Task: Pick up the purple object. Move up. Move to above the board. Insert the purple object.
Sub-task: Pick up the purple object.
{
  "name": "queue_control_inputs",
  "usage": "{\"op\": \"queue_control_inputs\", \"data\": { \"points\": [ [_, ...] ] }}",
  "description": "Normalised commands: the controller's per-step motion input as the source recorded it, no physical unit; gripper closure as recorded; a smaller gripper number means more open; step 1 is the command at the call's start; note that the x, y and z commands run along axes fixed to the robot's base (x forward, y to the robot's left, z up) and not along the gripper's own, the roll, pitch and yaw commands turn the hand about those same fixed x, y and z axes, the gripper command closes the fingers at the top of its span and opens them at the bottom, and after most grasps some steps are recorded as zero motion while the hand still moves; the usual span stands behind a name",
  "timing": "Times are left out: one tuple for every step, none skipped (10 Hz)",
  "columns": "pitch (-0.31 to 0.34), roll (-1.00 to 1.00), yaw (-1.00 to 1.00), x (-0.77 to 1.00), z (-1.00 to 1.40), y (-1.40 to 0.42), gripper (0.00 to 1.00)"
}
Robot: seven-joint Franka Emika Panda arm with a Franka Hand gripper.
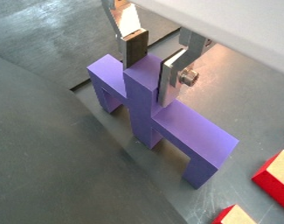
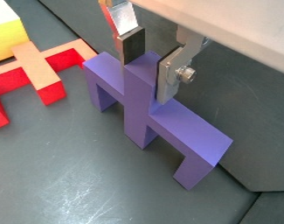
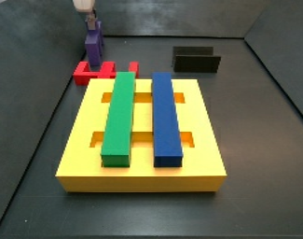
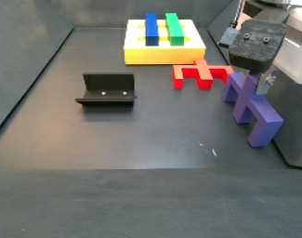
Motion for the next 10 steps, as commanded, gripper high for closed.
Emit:
{"op": "queue_control_inputs", "data": {
  "points": [
    [0.000, 0.00, 0.00, 0.00, 0.00, 0.00, 1.00],
    [0.000, 0.00, 0.00, 0.00, 0.00, 0.00, 1.00],
    [0.000, 0.00, 0.00, 0.00, 0.00, 0.00, 1.00],
    [0.000, 0.00, 0.00, 0.00, 0.00, 0.00, 1.00],
    [0.000, 0.00, 0.00, 0.00, 0.00, 0.00, 1.00],
    [0.000, 0.00, 0.00, 0.00, 0.00, 0.00, 1.00],
    [0.000, 0.00, 0.00, 0.00, 0.00, 0.00, 1.00],
    [0.000, 0.00, 0.00, 0.00, 0.00, 0.00, 1.00],
    [0.000, 0.00, 0.00, 0.00, 0.00, 0.00, 1.00],
    [0.000, 0.00, 0.00, 0.00, 0.00, 0.00, 1.00]
  ]
}}
